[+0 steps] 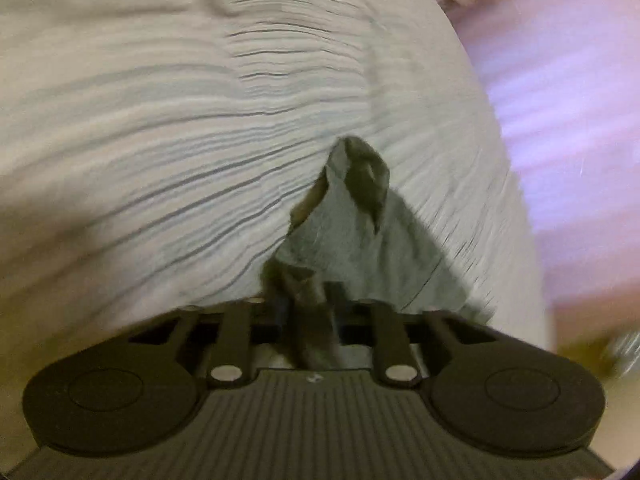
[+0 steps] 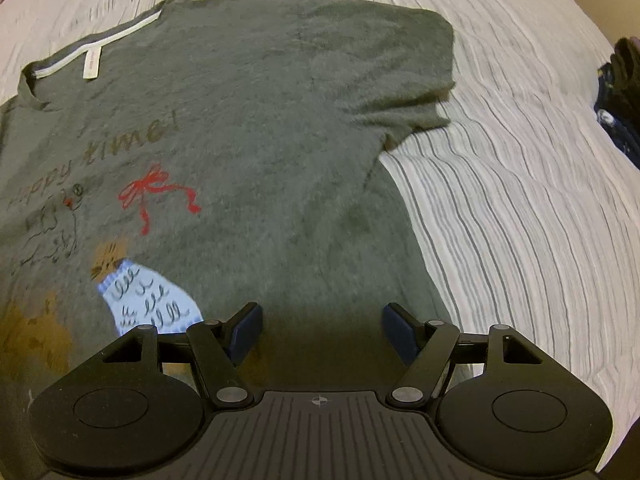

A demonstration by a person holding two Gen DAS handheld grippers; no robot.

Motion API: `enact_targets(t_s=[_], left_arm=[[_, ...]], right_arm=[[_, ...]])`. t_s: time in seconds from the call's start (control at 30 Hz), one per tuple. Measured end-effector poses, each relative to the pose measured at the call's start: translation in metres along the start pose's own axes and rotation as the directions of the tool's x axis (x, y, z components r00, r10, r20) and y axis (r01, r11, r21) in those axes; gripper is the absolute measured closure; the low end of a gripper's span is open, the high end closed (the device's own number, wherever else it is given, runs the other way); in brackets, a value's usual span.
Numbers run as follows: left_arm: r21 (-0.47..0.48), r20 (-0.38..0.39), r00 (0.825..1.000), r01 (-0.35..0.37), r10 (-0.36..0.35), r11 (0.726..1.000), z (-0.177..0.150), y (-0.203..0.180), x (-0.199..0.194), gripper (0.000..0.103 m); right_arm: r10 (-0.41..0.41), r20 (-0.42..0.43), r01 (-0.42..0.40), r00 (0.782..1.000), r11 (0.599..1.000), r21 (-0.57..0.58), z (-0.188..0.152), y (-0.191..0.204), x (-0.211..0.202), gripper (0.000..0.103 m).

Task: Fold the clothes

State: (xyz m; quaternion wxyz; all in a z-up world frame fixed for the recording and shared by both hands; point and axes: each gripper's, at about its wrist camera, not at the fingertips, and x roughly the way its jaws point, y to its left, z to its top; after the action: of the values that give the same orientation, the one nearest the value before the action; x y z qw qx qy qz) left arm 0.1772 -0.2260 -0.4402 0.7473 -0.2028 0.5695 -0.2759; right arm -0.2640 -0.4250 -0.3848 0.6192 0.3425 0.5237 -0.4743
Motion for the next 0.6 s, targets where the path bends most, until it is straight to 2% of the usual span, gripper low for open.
enact_targets(t_s=[0.07, 0.13, 0.17, 0.2, 0.23, 0.27, 0.33, 0.37, 0.43, 0.5, 0.57, 0.6], left_arm=[[0.165, 0.006, 0.999, -0.046, 0.046, 0.985, 0.000, -0.016, 0.002, 0.097], [0.308, 0.025, 0.995, -0.100, 0.097, 0.946, -0.004, -0.032, 0.003, 0.100], [0.411, 0.059, 0.990, -0.141, 0.129, 0.900, -0.011, -0.045, 0.002, 0.100], [0.508, 0.096, 0.983, -0.183, 0.156, 0.842, -0.018, -0.057, 0.000, 0.100], [0.599, 0.138, 0.975, -0.224, 0.176, 0.769, -0.026, -0.070, -0.001, 0.100], [0.701, 0.194, 0.966, -0.260, 0.172, 0.664, -0.040, -0.084, -0.002, 0.101], [0.869, 0.287, 0.952, -0.304, 0.104, 0.391, -0.076, -0.110, -0.004, 0.101], [0.909, 0.293, 0.953, -0.301, 0.073, 0.288, -0.090, -0.118, -0.002, 0.101], [0.958, 0.273, 0.962, -0.273, 0.014, 0.091, -0.122, -0.126, 0.002, 0.101], [0.972, 0.219, 0.976, -0.219, -0.008, -0.081, -0.149, -0.127, 0.009, 0.101], [0.953, 0.179, 0.984, -0.170, 0.014, -0.251, -0.173, -0.118, 0.021, 0.099], [0.934, 0.162, 0.986, -0.145, 0.026, -0.328, -0.183, -0.114, 0.026, 0.099]], right_arm=[[-0.002, 0.005, 0.003, 1.000, 1.000, -0.023, 0.004, 0.005, 0.002, 0.032], [-0.004, 0.015, 0.005, 1.000, 0.999, -0.052, 0.008, 0.009, 0.004, 0.032], [-0.004, 0.020, 0.006, 1.000, 0.998, -0.066, 0.010, 0.011, 0.005, 0.032], [-0.006, 0.022, 0.007, 1.000, 0.997, -0.077, 0.011, 0.011, 0.006, 0.032], [-0.007, 0.024, 0.009, 1.000, 0.996, -0.086, 0.012, 0.011, 0.007, 0.032], [-0.005, 0.022, 0.007, 1.000, 0.996, -0.086, 0.013, 0.011, 0.008, 0.032], [0.003, 0.017, -0.002, 1.000, 0.997, -0.080, 0.014, 0.008, 0.009, 0.032], [0.008, 0.016, -0.007, 1.000, 0.997, -0.078, 0.014, 0.006, 0.009, 0.032], [0.013, 0.016, -0.012, 1.000, 0.997, -0.081, 0.014, 0.003, 0.010, 0.032], [0.018, 0.016, -0.017, 1.000, 0.996, -0.083, 0.014, -0.001, 0.010, 0.032], [0.028, 0.013, -0.027, 1.000, 0.997, -0.077, 0.014, -0.005, 0.010, 0.032], [0.033, 0.011, -0.032, 0.999, 0.997, -0.077, 0.014, -0.007, 0.010, 0.032]])
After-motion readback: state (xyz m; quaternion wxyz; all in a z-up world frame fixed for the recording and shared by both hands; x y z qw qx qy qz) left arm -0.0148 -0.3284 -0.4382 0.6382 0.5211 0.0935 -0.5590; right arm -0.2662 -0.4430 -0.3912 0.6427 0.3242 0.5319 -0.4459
